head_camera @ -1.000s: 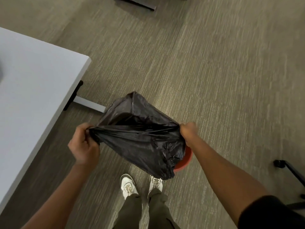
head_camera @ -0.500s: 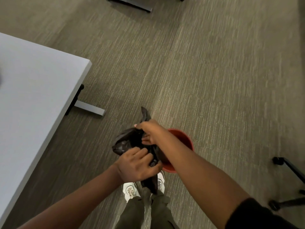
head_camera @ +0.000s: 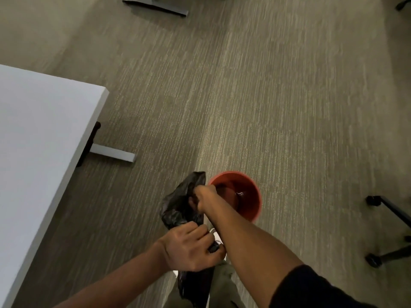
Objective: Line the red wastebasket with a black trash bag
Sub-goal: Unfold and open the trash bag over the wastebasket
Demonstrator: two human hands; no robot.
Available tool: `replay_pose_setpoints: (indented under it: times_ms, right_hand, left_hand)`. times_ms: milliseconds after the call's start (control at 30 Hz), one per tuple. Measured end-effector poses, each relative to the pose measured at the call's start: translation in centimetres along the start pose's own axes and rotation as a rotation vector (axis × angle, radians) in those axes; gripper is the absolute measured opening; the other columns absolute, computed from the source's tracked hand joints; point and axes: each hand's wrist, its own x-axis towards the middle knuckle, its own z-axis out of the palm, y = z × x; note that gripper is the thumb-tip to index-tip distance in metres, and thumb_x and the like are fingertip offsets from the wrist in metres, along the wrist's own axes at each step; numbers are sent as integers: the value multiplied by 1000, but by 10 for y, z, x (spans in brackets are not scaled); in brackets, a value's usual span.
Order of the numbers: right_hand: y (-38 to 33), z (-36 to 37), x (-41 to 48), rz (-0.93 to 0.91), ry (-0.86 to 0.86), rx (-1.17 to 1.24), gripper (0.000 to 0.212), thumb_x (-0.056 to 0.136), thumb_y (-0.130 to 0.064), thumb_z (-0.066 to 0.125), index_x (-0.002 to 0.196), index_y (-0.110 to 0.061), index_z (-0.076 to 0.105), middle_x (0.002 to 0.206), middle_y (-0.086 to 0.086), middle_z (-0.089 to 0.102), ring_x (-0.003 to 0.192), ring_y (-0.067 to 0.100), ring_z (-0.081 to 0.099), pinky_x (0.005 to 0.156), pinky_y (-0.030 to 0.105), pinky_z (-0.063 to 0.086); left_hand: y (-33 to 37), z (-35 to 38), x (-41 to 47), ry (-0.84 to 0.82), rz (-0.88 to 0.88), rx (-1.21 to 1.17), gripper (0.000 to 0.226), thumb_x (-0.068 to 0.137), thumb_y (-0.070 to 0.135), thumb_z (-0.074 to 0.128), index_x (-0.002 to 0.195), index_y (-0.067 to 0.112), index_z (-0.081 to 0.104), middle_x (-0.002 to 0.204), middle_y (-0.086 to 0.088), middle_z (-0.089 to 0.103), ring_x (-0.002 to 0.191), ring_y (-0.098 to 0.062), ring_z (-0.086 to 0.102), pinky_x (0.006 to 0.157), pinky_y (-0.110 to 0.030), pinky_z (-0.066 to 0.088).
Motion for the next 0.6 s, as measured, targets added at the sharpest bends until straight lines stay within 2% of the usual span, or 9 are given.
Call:
replay_pose_setpoints:
  times_ms: [67,133,167,233,300,400,500,533,600]
  right_hand:
    - [2,2,1,12,-5,-19,13,87,-1,50,78,-10,54,62,7,52,50,17,48,39,19,42]
    - [0,4,-4,-30,-1,-7,2,84,-7,60,83,-6,59,63,7,55,56,21,55,48,26,46]
    - [-1,2,-6,-60,32,21,11,81,-10,64,88,-1,62,66,9,59,62,25,60,53,29,49]
    - [-4,-4,-12,-116,70,48,20,77,-11,64,90,4,63,76,11,65,68,26,65,55,29,50]
    - [-4,-13,-17,-143,82,101,19,77,-8,58,90,4,64,77,10,66,63,23,63,47,22,46]
    - [-3,-32,-29,-117,56,224,15,78,-6,55,90,1,63,77,8,63,62,20,60,44,19,44]
    - [2,-49,-41,-92,-42,314,11,79,-4,55,89,-6,59,80,11,55,67,22,54,49,24,44]
    - [4,-54,-43,-90,-59,323,12,79,-3,55,88,-8,59,75,10,55,64,22,54,48,23,45]
    - [8,-65,-43,-101,-64,333,11,77,-1,54,82,-10,60,65,6,56,56,19,56,47,24,47]
  left_hand:
    - [2,-1,-1,-15,8,-26,13,76,26,72,87,26,66,56,4,52,49,-16,44,45,-28,30]
    - [7,-1,-6,-57,7,-74,11,82,28,66,92,25,68,59,3,54,51,-16,46,48,-28,31]
    - [9,-2,-10,-98,-2,-125,17,85,32,60,99,24,67,64,2,57,54,-17,50,50,-28,35]
    - [16,-9,-21,-189,-83,-245,41,91,43,42,121,21,58,93,0,64,74,-16,61,62,-28,45]
    - [23,-20,-25,-95,-282,-413,58,96,50,26,142,17,40,128,2,56,108,-11,60,84,-29,48]
    - [7,-32,-16,181,-716,-468,75,90,55,34,133,-7,39,144,-23,41,134,-38,38,109,-50,30]
    - [-58,-24,-7,58,-1593,-178,93,82,58,52,143,-4,19,156,-26,15,145,-42,9,113,-61,15]
    - [-77,-21,-7,-41,-1863,-248,99,78,59,61,145,0,17,157,-22,16,145,-41,11,111,-62,20]
    - [-104,-6,-10,-13,-2130,-823,86,77,52,69,136,-1,36,139,-18,48,125,-35,50,95,-51,48]
